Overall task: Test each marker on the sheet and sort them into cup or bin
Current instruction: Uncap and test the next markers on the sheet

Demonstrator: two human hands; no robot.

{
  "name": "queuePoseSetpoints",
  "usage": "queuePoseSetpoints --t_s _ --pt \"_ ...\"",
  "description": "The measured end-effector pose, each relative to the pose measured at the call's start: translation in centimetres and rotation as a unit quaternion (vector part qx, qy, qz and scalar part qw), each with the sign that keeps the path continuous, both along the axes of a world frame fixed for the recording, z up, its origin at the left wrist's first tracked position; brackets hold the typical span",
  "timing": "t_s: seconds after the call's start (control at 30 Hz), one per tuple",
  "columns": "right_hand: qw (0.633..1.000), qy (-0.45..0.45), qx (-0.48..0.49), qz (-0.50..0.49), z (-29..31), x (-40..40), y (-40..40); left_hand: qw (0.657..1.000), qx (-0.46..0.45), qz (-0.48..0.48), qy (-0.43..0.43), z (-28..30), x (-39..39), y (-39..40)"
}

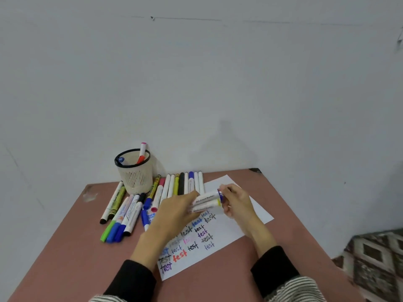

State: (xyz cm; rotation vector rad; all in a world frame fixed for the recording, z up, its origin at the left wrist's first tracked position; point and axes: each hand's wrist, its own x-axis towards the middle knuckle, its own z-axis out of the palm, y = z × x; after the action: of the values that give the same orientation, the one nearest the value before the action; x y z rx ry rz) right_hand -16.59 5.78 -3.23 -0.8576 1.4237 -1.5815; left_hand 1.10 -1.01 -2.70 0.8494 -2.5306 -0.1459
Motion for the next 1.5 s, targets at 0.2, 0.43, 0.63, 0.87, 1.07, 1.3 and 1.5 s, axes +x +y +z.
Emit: queuePoseSetpoints --t_s 0.2,0.43,0.63,0.87,1.07,1.3,1.5 --pt "0.974 0.023 -0.073 -0.215 -0.2 -0.7 -0.8 0.969 -0.027 0.173 0.175 0.1 2.1 -1.6" --pt "0.886 0.422 0.082 -0.171 -2.2 0.7 -2.1 0.974 0.018 0.201 0.107 -0.5 2.4 -1.8" --pt "0.851 0.518 -0.022 -0.081 -0.6 2.0 -0.9 0.984 -0.092 0.141 -0.055 -0.5 1.9 -1.8" --pt "0.647 0.762 0.03 0.002 0.6 4.5 -0.8 0.972 -0.146 0.112 -0.146 0.2 -0.3 -0.5" --pt "0.637 0.766 0.075 0.05 1.9 4.8 -1.1 0.982 -0.131 0.097 -0.095 -0.2 0.0 -0.5" --pt "0.721 0.649 0.223 -0.095 2.5 0.0 -1.8 0.973 -0.086 0.209 0.056 -1.9 1.5 -2.7" --pt "0.762 0.56 0.309 -0.103 2.0 -1.8 -3.5 0.972 -0.013 0.231 0.035 -2.9 1.8 -3.0"
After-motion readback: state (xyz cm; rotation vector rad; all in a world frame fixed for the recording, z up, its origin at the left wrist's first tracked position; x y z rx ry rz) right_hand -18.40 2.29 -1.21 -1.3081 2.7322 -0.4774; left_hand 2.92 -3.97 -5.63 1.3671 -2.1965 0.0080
